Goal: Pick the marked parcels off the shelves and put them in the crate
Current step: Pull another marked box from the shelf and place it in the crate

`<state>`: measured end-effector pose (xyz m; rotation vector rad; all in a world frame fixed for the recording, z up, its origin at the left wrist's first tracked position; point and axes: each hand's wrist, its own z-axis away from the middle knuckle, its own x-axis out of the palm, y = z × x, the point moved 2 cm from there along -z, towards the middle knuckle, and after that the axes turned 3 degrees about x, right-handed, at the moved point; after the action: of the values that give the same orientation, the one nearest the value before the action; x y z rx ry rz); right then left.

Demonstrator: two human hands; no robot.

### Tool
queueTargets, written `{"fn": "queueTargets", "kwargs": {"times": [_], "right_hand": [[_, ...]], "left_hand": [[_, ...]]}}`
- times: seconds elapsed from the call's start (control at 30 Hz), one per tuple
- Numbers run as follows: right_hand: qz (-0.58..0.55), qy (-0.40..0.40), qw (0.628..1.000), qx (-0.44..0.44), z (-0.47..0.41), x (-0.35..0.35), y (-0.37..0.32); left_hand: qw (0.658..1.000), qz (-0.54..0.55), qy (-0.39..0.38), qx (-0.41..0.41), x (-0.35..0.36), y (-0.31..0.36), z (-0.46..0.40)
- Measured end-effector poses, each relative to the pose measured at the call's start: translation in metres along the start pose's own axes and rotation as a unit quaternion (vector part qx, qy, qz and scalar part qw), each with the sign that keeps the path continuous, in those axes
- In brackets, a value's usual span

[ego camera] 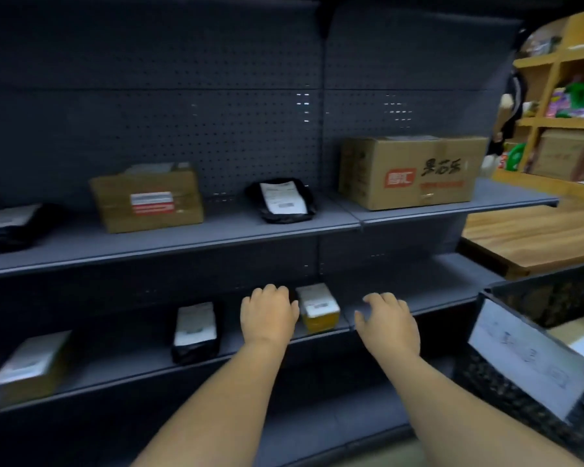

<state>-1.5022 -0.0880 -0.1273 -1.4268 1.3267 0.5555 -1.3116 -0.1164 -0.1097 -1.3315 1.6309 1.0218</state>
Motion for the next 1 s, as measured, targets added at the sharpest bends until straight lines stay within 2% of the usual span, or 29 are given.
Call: {"fn": "queueTargets", "kwargs": {"times": [0.3, 0.5, 0.77, 1.0], "right_hand": [[-0.073, -0.064, 0.99, -0.105, 0.117, 0.035, -0.189], [-0.109, -0.098, 0.97, -0.195, 0.194, 0.045, -0.304], [-0.146, -0.145, 0.936, -0.287, 0.274, 0.06, -0.423], [-0.184, -0.187, 0.908, -0.328, 0.299, 0.085, -0.511]], "left_hand": [[0.987, -0.075, 0.021, -0.139, -0.083, -0.204, 0.119], [0.962, -0.118, 0.061, -0.24, -0.143, -0.316, 0.204], [0.921, -0.167, 0.079, -0.342, -0.192, -0.418, 0.287], [0.896, -0.184, 0.076, -0.398, -0.207, -0.489, 0.303]]}}
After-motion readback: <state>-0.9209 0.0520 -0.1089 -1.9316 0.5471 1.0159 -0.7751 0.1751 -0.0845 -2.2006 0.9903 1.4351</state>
